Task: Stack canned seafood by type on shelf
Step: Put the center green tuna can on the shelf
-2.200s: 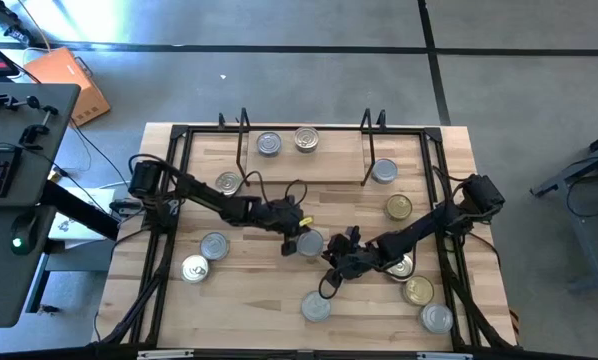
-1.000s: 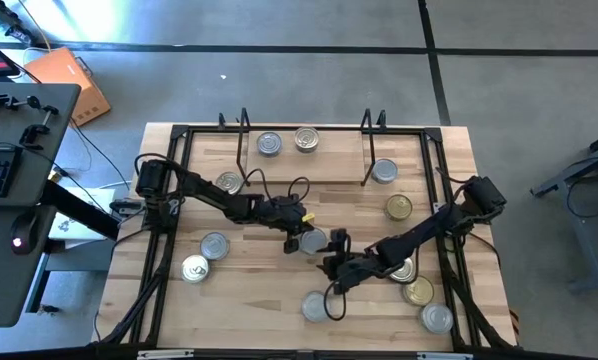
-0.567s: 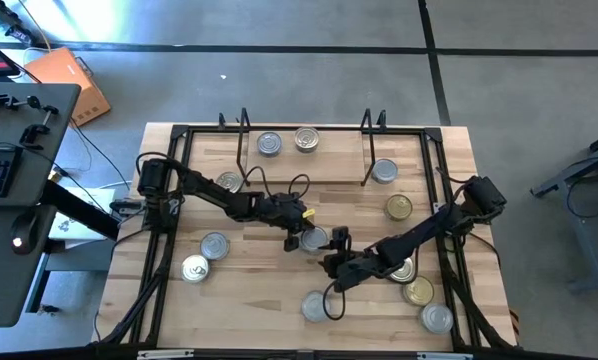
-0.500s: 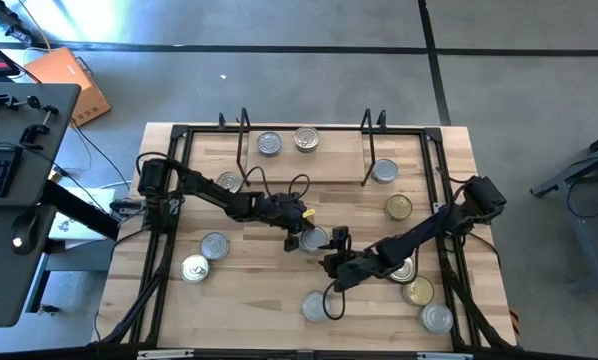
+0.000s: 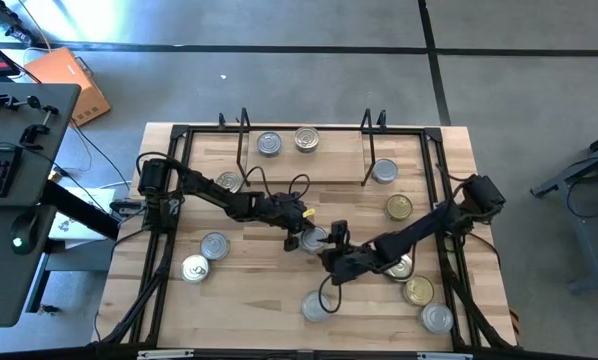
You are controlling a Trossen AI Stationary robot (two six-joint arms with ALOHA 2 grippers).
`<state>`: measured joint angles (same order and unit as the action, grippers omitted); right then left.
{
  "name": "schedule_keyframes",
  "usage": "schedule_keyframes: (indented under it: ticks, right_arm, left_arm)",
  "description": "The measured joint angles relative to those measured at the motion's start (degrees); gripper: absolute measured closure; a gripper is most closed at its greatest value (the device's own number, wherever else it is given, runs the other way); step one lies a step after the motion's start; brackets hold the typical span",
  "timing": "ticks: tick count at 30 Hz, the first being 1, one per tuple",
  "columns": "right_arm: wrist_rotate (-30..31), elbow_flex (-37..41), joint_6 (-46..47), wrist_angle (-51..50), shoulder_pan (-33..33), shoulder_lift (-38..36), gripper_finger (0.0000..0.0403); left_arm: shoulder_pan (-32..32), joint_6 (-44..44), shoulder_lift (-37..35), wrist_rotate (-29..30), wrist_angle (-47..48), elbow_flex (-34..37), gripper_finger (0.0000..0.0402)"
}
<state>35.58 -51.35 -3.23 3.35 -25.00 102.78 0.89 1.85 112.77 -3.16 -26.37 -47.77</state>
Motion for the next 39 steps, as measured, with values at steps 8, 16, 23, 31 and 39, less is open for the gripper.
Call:
schedule_keyframes:
  ticks: [8,16,23,31,39]
  right_arm:
    - [-4.7,0.0,-8.9,0.5,0.3,2.1,0.0205]
    - [-3.0,-0.1,-9.1,4.6,0.6,6.7,0.0174]
    - [2.3,0.0,-10.8,4.1,0.6,6.8,0.0147]
    - [3.7,-3.0,-14.3,0.6,-1.1,6.8,0.0146]
    - [7.1,-3.5,-16.3,-1.5,-1.1,6.7,0.0146]
  left_arm:
    - [0.0,-0.1,0.0,0.0,0.0,0.0,0.0402]
    - [0.1,-0.2,0.0,-0.4,-0.1,0.0,0.0402]
    - [0.8,0.0,0.0,-1.4,-0.1,0.0,0.0402]
    - [1.8,0.5,0.0,-2.3,0.3,0.0,0.0402]
    - [1.8,0.5,0.0,-2.5,0.4,0.0,0.0402]
